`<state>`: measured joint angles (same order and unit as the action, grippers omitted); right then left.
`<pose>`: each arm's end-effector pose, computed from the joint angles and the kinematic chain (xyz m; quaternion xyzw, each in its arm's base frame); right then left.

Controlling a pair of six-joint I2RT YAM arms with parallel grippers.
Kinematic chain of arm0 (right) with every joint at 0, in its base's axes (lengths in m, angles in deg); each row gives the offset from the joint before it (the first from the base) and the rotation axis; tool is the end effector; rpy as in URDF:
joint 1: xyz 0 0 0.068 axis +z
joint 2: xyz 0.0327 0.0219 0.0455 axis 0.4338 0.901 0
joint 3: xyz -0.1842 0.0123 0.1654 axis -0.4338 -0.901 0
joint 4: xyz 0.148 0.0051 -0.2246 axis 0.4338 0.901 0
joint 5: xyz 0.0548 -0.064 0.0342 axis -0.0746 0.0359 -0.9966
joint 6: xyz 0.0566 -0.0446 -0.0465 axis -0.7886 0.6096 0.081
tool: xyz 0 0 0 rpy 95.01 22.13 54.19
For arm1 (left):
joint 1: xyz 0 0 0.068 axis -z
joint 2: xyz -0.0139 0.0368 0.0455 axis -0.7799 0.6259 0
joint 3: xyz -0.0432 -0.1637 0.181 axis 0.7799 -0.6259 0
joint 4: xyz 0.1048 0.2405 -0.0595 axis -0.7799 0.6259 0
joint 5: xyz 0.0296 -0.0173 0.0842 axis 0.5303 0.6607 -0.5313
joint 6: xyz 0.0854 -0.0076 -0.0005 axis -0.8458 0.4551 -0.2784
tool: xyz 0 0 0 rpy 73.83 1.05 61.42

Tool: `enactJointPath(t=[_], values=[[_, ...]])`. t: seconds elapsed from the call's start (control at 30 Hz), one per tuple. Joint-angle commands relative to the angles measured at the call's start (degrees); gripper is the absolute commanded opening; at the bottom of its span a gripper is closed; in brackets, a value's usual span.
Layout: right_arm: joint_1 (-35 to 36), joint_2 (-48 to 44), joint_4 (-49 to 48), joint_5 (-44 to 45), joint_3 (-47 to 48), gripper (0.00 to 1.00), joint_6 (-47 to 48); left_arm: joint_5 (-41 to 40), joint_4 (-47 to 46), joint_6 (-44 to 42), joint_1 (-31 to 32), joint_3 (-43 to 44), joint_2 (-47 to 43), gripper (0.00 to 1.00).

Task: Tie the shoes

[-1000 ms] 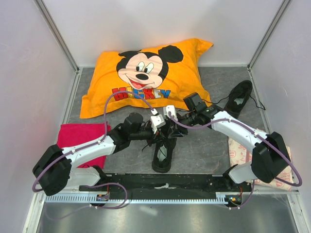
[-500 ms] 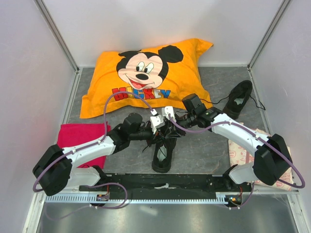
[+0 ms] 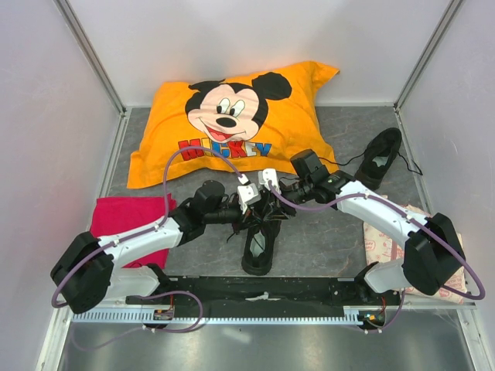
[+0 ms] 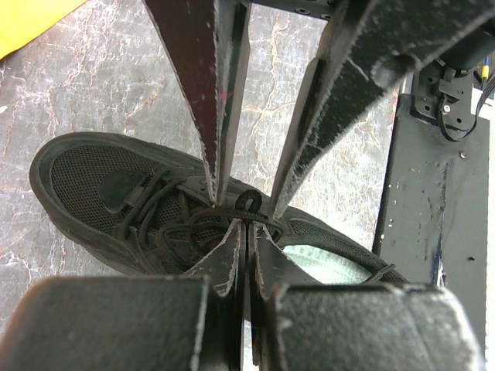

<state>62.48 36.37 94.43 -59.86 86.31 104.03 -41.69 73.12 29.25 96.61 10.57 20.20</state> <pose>0.2210 0.2352 0.2096 -0.6181 0.6098 0.3848 0.3131 0.1874 -0.2421 0.1769 0.4590 0.6876 -0.3850 0.4102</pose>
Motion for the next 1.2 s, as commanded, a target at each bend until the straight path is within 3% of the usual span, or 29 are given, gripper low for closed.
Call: enactJointPath(t=[0.0,0.67,1.17], values=[[-1.26,-0.82,-1.94,-1.23,-0.89,0.36,0.09,1.37,-2.79,-1.06,-0.45,-1.15,-1.57,0.01],[-1.71,-0.55,-3.96,-3.95,-0.90,0.38,-1.76,3.31,-4.73,-0.71,-0.98,-1.59,-1.31,0.02],[-1.18,0.15,-4.05,-4.04,-1.25,0.33,-1.85,3.75,-4.91,-0.97,-0.98,-0.98,-0.96,0.02]])
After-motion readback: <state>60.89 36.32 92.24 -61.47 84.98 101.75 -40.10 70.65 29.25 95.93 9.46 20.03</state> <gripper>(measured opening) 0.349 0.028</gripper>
